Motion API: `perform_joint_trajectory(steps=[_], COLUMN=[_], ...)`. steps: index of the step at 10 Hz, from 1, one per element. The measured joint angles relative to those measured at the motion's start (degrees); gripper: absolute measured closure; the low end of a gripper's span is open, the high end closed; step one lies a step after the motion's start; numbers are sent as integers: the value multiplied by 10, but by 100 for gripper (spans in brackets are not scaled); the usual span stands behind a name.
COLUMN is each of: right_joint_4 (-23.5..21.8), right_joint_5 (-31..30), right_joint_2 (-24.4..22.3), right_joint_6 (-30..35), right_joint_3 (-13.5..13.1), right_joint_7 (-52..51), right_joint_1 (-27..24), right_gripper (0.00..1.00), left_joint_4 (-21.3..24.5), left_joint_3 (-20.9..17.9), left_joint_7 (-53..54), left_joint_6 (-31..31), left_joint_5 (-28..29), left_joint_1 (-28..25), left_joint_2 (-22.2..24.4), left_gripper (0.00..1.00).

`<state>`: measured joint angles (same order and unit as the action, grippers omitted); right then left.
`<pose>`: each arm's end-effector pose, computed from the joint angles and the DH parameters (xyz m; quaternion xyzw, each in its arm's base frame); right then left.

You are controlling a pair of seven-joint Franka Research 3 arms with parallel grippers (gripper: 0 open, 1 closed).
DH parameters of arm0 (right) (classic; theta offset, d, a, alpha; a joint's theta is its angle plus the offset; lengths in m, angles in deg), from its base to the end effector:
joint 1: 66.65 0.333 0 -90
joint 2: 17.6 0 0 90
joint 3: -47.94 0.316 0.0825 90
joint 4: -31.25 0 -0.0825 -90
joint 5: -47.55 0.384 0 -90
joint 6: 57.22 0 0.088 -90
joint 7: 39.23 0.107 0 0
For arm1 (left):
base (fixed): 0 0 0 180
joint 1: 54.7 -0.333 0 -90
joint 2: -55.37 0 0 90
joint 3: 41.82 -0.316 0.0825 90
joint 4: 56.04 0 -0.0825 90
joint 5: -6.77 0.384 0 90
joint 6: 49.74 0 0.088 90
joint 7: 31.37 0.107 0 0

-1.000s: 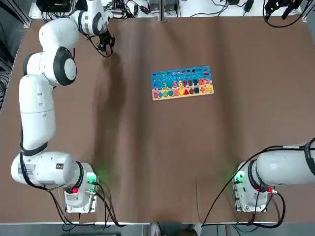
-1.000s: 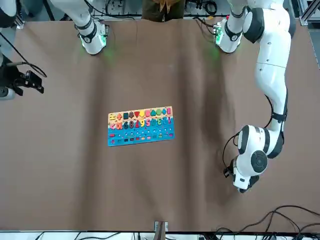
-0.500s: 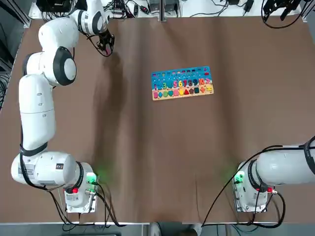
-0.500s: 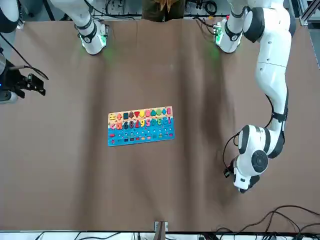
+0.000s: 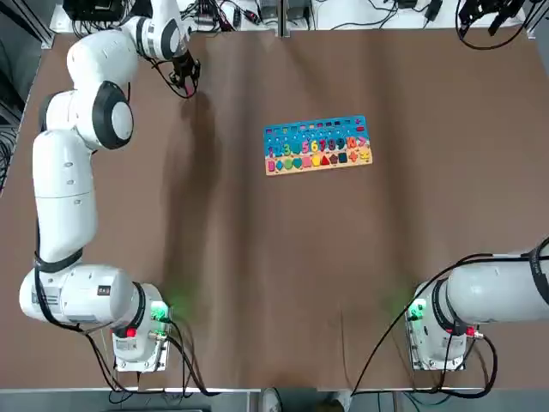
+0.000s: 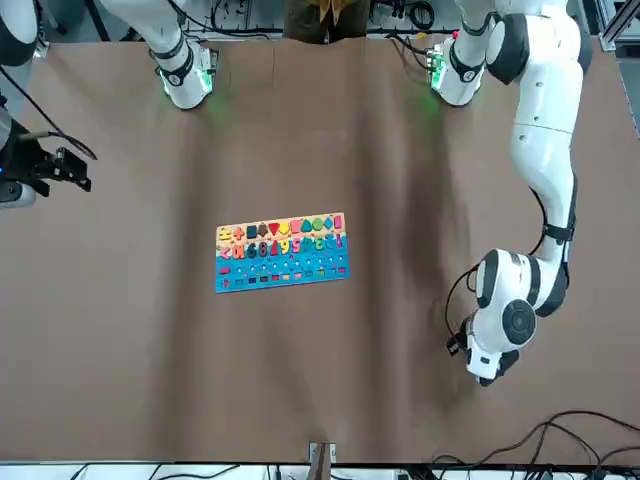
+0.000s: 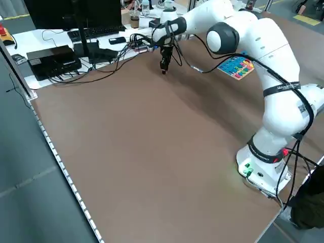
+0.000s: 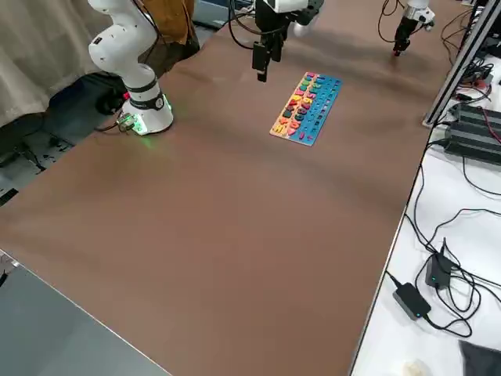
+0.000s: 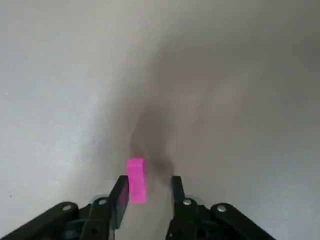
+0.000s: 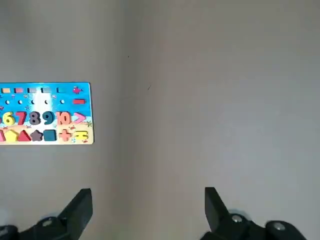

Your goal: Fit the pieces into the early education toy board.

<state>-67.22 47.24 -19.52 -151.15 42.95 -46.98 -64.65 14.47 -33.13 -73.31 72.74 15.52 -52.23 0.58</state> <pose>0.5450 -0.0297 0.5788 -0.9989 -0.0418 0.0229 0.0009 0.7426 -0.1095 0.1868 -0.9670 -0.2540 0.0167 0.0095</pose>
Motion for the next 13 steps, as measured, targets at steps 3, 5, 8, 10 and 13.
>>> perform_joint_trajectory(steps=[3,5,8,10,13], right_joint_4=[0,0,0,0,0], right_joint_5=[0,0,0,0,0], right_joint_2=[0,0,0,0,0], right_joint_6=[0,-2,-6,-7,-19], right_joint_3=[-1,-1,-1,-1,-1], right_joint_7=[0,0,0,0,0], right_joint_1=[-3,-5,-9,-12,-16], right_gripper=[1,1,1,1,1], left_joint_4=[0,0,0,0,1], left_joint_3=[0,0,0,0,0], left_joint_7=[0,0,0,0,0], left_joint_6=[0,0,0,0,0], left_joint_5=[0,0,0,0,0], left_joint_1=[1,2,5,9,9], left_joint_2=[0,1,3,4,4], left_gripper=[58,58,58,58,58])
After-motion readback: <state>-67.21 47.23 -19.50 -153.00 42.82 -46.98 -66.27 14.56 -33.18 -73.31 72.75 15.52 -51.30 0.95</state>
